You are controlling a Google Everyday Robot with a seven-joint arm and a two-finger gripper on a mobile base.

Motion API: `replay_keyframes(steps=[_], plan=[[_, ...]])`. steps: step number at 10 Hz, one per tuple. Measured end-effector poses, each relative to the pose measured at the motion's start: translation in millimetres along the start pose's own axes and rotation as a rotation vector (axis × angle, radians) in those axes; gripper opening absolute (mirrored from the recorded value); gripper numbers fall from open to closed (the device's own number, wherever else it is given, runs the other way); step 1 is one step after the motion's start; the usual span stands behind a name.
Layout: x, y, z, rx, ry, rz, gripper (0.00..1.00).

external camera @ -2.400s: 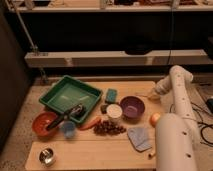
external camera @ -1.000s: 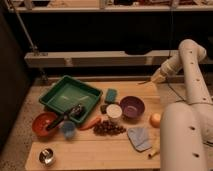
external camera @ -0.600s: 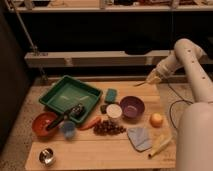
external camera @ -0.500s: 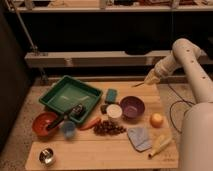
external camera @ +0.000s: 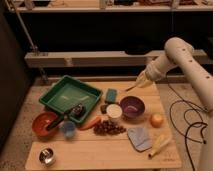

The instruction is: Place fork in red bowl

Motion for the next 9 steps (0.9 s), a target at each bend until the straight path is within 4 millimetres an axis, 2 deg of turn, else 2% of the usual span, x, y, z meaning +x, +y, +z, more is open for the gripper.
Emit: replay_keyframes(steps=[1,2,4,5,6,9], plan=[[-33,13,5,-0.022,-0.023,-0.082,0.06],[-88,36,17,-0.063,-0.058,-0.217,0.06],[-148,68,34,-0.12,-0.101,-0.367,0.06],[-163,76,38,-0.136,-0.111,-0.402,0.06],[-168,80,40,-0.142,-0.115,-0.416,0.06],[-169,80,40,-0.142,-0.116,-0.417,0.06]])
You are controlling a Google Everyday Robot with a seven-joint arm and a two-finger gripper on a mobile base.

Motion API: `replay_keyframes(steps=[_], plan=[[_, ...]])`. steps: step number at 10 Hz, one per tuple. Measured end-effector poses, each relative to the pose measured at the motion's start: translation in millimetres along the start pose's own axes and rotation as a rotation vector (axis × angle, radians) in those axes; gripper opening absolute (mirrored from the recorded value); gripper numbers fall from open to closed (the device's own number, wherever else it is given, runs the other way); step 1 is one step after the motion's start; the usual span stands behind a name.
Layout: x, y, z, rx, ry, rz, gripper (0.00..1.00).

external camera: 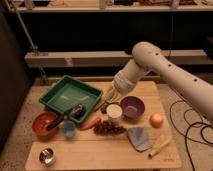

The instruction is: Place fork in red bowl

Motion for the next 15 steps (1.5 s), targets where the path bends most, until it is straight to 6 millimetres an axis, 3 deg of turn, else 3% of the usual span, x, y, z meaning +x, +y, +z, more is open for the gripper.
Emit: replay_keyframes(steps=[4,7,11,15], plan=[[0,-1,0,0.001,-0.003,-0.001,0.06],[-19,-29,-2,0.007,-0.028,-0.085,0.06],[-91,-98,11,0.029,-0.052,-0.249,0.06],[-166,-159,54,0.015,-0.032,-0.43,0.06]])
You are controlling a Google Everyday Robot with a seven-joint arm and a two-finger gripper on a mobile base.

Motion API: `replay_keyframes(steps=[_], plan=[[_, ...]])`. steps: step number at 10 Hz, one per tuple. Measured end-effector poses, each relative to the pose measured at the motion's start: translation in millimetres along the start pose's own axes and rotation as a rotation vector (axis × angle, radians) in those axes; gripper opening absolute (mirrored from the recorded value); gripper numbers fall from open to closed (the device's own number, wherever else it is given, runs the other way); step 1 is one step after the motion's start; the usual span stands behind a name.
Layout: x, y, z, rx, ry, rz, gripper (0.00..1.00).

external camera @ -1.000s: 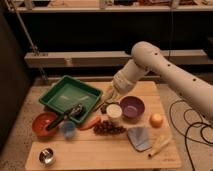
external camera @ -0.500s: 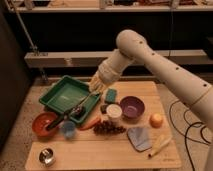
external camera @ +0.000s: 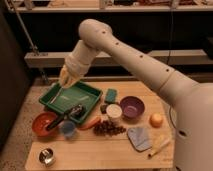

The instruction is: Place fork in red bowl

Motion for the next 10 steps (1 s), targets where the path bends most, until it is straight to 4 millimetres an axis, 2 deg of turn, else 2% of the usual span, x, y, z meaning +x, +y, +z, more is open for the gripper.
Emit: replay_keyframes(steps=[2,3,6,7,8,10], plan=[[-21,-27,32,-0.027,0.011,-0.088,0.06],[-36,-42,54,-0.047,0.022,-0.144,0.06],[-67,-70,114,-0.121,0.047,-0.245,0.06],[-68,-74,142,-0.161,0.059,-0.263,0.06],[-64,-74,160,-0.186,0.059,-0.259,0.06],[-52,-73,181,-0.222,0.038,-0.217,0.06]])
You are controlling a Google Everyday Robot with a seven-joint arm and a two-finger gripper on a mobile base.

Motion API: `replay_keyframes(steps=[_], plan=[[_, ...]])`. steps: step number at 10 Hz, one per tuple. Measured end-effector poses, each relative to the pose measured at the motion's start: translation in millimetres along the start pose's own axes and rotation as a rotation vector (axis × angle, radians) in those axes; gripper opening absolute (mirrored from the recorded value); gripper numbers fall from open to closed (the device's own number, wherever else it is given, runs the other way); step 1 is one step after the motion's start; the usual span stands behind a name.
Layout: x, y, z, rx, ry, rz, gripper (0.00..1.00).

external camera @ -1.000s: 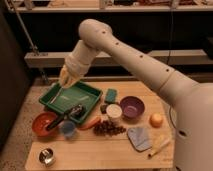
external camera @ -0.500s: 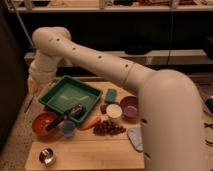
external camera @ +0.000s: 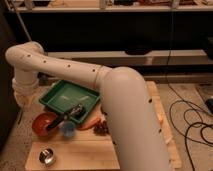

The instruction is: Place fork in red bowl

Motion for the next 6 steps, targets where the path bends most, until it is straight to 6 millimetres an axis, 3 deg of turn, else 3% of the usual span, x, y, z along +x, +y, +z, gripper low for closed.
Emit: replay_keyframes(steps=[6], plan=[[9,10,2,-0.041,0.029,0.018,0.06]])
